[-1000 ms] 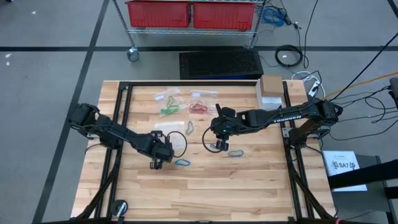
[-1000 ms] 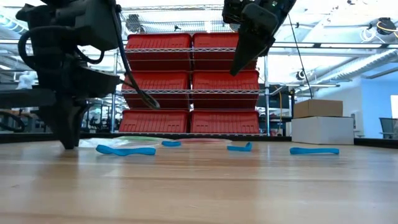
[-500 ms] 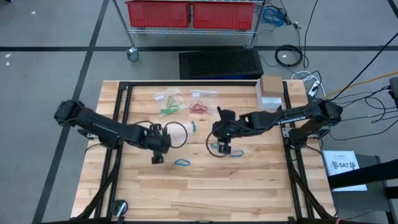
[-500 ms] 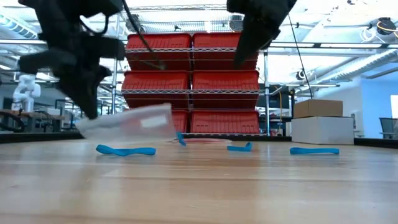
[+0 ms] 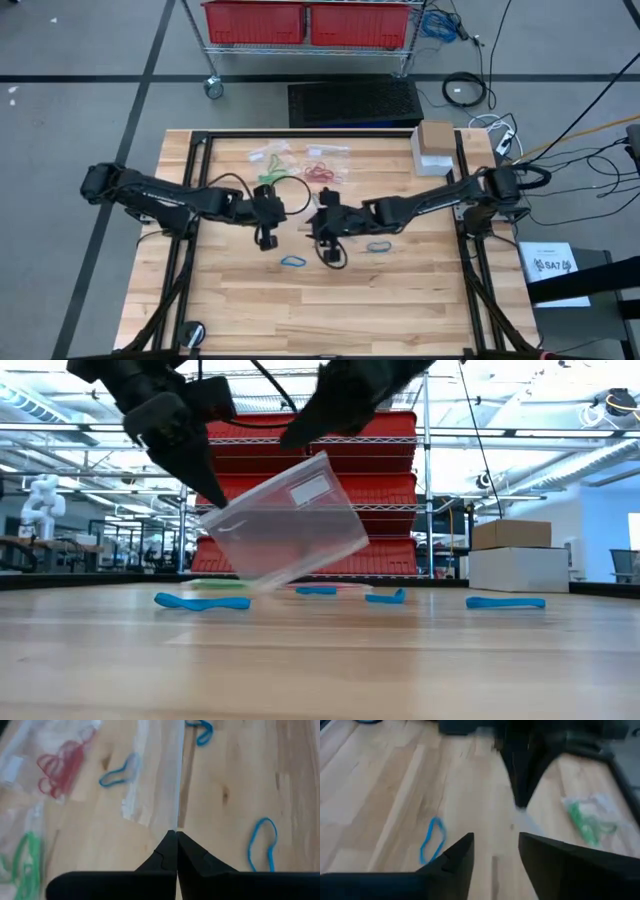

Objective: Sort rubber bands
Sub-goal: Open the bottom transparent zip bag

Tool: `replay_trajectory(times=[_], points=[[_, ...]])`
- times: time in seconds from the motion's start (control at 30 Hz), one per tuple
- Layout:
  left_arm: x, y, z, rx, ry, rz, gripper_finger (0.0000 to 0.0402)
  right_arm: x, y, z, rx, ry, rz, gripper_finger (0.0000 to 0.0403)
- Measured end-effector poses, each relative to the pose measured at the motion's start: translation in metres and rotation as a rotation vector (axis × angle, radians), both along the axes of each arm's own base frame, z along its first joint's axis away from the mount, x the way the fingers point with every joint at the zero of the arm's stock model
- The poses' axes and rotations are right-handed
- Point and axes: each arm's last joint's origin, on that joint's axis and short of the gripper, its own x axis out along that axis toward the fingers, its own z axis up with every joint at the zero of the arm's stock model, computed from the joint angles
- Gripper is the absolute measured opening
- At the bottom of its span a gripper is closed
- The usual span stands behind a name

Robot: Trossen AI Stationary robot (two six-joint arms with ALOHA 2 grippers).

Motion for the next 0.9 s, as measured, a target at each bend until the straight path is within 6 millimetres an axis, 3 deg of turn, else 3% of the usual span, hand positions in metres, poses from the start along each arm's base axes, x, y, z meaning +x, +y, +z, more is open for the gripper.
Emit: replay_trajectory(times=[0.2,0.4,0.57,0.77,0.9], points=[[0.005,0.008,0.002,0.0,-0.038,-0.005,0.0,0.031,-0.016,-0.001,-0.083,0.06,0.003,0.0182],[0.006,0.009,0.002,0.015,-0.04,-0.019,0.0,0.053,-0.04,-0.004,-0.097,0.209,-0.049,0.018],[0.006,0.009,0.002,0.019,-0.042,-0.023,0.0,0.059,-0.052,-0.006,-0.093,0.285,-0.069,0.0132],[0.008,0.01,0.004,0.037,-0.066,-0.023,0.0,0.057,-0.056,-0.004,-0.082,0.297,-0.082,0.002],[0.011,0.014,0.008,0.078,-0.12,0.016,0.001,0.054,-0.053,-0.005,-0.088,0.33,-0.08,0.0006]])
